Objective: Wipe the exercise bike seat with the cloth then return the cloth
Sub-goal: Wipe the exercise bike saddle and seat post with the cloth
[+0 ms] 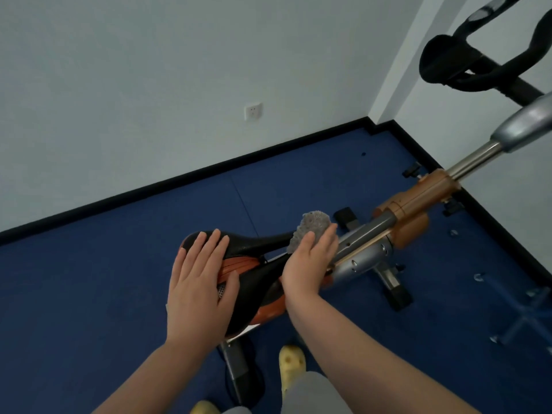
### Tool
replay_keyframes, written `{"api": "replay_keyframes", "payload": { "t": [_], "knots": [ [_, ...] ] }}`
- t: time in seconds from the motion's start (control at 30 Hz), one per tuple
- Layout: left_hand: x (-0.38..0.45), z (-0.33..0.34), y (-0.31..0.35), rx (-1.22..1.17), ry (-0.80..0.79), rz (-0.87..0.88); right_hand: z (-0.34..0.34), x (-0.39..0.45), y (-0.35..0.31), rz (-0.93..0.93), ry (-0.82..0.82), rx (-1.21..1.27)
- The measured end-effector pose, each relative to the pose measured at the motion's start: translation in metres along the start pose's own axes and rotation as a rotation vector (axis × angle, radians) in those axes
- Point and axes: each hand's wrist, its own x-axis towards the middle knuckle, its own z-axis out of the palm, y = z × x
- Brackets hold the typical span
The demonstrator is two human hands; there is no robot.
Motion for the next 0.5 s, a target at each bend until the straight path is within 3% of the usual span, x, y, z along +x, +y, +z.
{"api": "replay_keyframes", "payload": {
  "t": [0.2,0.33,0.5],
  "knots": [
    [-0.003,0.002,0.0,-0.017,0.025,-0.014,0.005,-0.028,0.015,-0.039,-0.033,-0.07],
    [-0.001,0.001,-0.005,-0.039,-0.001,0.025,0.012,-0.053,0.028,0.001,-0.106,0.087],
    [0.003,-0.016,-0.039,-0.072,-0.146,0.24,0.026,-0.05,0.032,0.114,0.019,0.103]
  ]
}}
